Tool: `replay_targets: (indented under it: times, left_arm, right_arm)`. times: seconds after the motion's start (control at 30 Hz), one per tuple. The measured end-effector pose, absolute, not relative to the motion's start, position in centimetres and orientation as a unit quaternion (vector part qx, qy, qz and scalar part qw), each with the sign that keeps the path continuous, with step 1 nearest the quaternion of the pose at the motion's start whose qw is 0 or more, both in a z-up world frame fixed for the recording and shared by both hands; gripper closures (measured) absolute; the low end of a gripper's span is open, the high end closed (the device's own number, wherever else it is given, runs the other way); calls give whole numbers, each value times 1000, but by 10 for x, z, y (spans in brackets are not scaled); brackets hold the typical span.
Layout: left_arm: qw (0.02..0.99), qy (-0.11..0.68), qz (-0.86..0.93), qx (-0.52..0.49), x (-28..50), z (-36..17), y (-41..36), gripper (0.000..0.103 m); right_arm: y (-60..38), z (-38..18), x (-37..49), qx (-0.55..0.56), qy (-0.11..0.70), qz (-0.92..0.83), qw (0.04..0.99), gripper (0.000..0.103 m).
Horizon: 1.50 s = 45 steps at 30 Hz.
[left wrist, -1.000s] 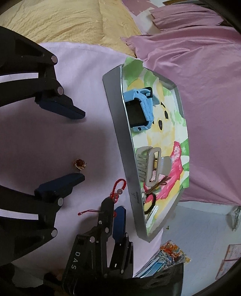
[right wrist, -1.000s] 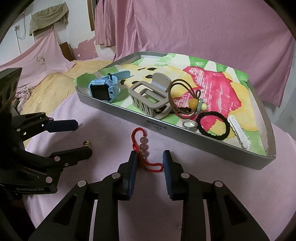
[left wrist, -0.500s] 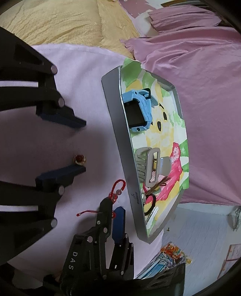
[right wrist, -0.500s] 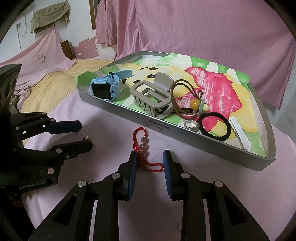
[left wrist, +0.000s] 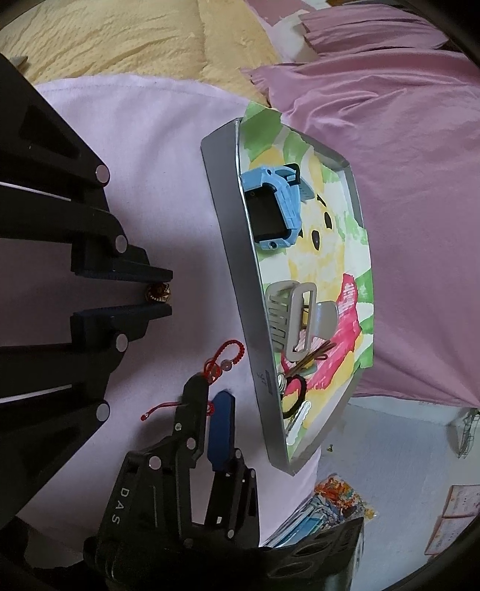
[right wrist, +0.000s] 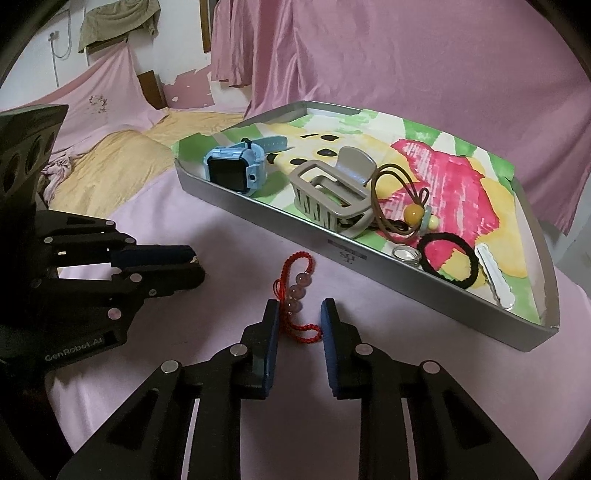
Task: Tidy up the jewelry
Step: 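Grasp the red bead bracelet with the right gripper while the left grasps the gold charm, then carry the bracelet into the tray with the right gripper while the left carries the charm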
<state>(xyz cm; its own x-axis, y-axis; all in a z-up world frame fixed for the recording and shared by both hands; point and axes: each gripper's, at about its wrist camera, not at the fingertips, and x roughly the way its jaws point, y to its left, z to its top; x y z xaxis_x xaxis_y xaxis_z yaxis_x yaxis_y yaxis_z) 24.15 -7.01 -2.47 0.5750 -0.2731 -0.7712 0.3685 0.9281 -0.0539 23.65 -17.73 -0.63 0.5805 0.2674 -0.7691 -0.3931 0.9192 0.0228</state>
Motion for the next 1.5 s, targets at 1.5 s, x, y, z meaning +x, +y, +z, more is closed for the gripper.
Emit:
replay_targets:
  times: [1.5]
  left_arm:
    - [939,294,-172,-42,277,45,-85,92]
  right_arm:
    - [-249,48,244,38,289,107,951,97]
